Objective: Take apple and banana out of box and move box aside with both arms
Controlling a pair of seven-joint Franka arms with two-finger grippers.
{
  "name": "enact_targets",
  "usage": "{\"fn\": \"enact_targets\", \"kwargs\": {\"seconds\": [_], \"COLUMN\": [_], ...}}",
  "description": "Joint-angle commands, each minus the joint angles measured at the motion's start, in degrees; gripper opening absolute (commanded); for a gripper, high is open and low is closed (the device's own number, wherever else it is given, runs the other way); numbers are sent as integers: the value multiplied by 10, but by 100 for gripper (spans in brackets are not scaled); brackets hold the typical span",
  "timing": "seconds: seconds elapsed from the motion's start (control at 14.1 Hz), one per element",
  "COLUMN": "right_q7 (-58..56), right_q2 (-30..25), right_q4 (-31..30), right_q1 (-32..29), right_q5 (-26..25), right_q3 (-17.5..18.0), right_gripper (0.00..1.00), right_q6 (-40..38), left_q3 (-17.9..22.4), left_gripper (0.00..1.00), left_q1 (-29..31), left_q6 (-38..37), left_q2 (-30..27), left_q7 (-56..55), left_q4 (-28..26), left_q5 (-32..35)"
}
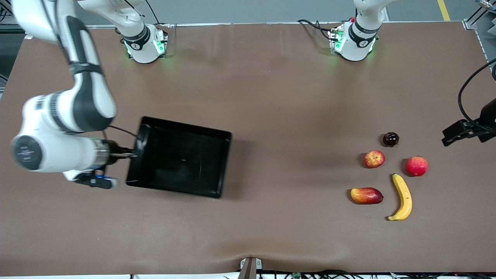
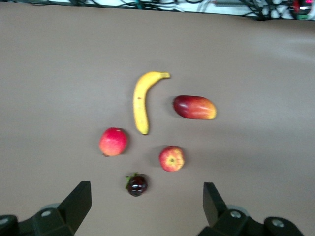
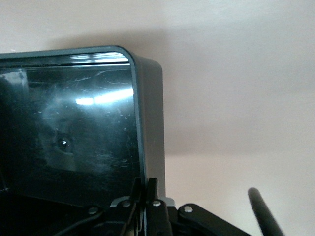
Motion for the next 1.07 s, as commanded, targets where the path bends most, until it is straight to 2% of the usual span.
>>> {"fn": "enact_targets", "kwargs": {"seconds": [0.0, 0.07, 0.14, 0.28, 0.43, 0.64, 1.0], "right_q7": [-103, -145, -172, -202, -283, -354, -379], "right_q2": [-38, -38, -38, -38, -32, -20, -9], "right_q4": [-64, -73, -85, -121, -145, -186, -256], "right_q1": [-84, -110, -128, -163, -209, -248, -274], "right_q5": [-1, -4, -6, -13, -15, -14, -10], "right_q3": [14, 14, 14, 14, 14, 15, 16], "right_gripper": [0, 0, 0, 0, 0, 0, 0], "right_q6": [5, 10, 20, 59, 108, 175, 276], "left_q3": [-6, 0, 28, 135, 202, 240, 238], "left_gripper": [100, 100, 100, 100, 100, 100, 100], "left_q1": [7, -10, -45, -144, -204, -243, -227], "left_q6": [-2, -2, -3, -4, -16, -17, -24], "left_q2": [-25, -31, -35, -62, -68, -86, -96], "left_q7": [19, 18, 12, 17, 19, 17, 50], "left_q4": [-14, -19, -30, -49, -54, -80, -87], "left_q5": [-30, -32, -31, -36, -71, -72, -73]}}
